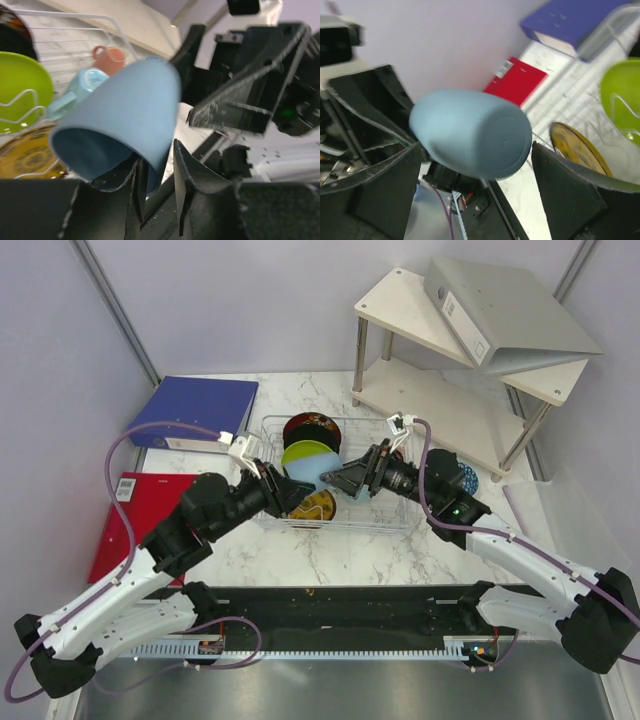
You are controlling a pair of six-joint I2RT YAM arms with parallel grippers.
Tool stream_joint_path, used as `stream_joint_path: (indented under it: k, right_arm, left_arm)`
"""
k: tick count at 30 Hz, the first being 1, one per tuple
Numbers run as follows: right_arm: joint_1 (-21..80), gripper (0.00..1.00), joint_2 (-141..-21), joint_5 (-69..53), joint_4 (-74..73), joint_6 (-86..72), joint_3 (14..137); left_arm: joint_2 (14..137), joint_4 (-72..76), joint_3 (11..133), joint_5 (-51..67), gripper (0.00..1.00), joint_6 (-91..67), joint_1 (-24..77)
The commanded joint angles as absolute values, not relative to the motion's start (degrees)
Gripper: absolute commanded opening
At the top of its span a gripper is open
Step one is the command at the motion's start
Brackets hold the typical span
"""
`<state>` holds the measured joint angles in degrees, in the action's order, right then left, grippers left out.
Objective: Unload the mixed dishes from the dish rack
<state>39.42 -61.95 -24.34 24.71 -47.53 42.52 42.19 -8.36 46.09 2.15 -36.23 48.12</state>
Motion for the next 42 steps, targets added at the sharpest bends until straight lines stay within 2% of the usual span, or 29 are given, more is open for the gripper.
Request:
stream_joint_path:
  k: [1, 2, 3, 4, 7, 16, 21, 27, 33, 42]
  right_arm:
    - [40.2, 0.98, -59.1, -3.2, 3.4, -38.1, 48.0]
    - [40.2, 0.98, -58.3, 0.1, -2.8, -37.5, 48.7]
    - [40.1, 0.98, -57.9, 4.5, -5.0, -37.2, 49.7]
    - [40.2, 0.98, -57.7, 9.7, -6.9, -36.8, 50.2]
    - [40.1, 0.98, -57.1, 15.5, -11.9, -36.8, 50.8]
    - [40.0, 0.98, -56.3, 20.7, -15.8, -35.7, 49.7]
    - [40.1, 0.98, -56.9, 21.1, -15.9, -34.0, 49.1]
    - [40.1, 0.98, -57.6, 20.2, -16.1, -32.7, 48.3]
    - [40.1, 0.98, -57.3, 20.5, -16.1, -30.9, 47.2]
    - [40.1, 0.98, -57.2, 21.0, -16.0, -30.2, 46.9]
  left_arm:
    - [46.9, -21.5, 60.2, -14.8, 0.02, -31.3, 48.3]
    - [48.9, -31.2, 63.5, -24.9, 0.02, -30.8, 48.2]
    - [52.5, -35.8, 66.8, -29.8, 0.02, -31.0, 48.0]
    - [54.5, -39.4, 72.0, -33.7, 0.02, -30.9, 47.7]
    - [61.5, -51.6, 80.8, -41.0, 0.02, -32.9, 42.0]
    - [75.6, -57.0, 93.9, -26.7, 0.02, -32.3, 19.0]
    - [87.5, -62.1, 104.0, -23.8, 0.02, -30.7, 13.8]
    - [97.5, -63.1, 101.2, -21.9, 0.02, -32.7, 12.8]
    - [100.8, -57.6, 94.5, -21.2, 0.02, -33.4, 11.9]
    - [105.5, -51.4, 92.0, -18.7, 0.02, -32.9, 10.4]
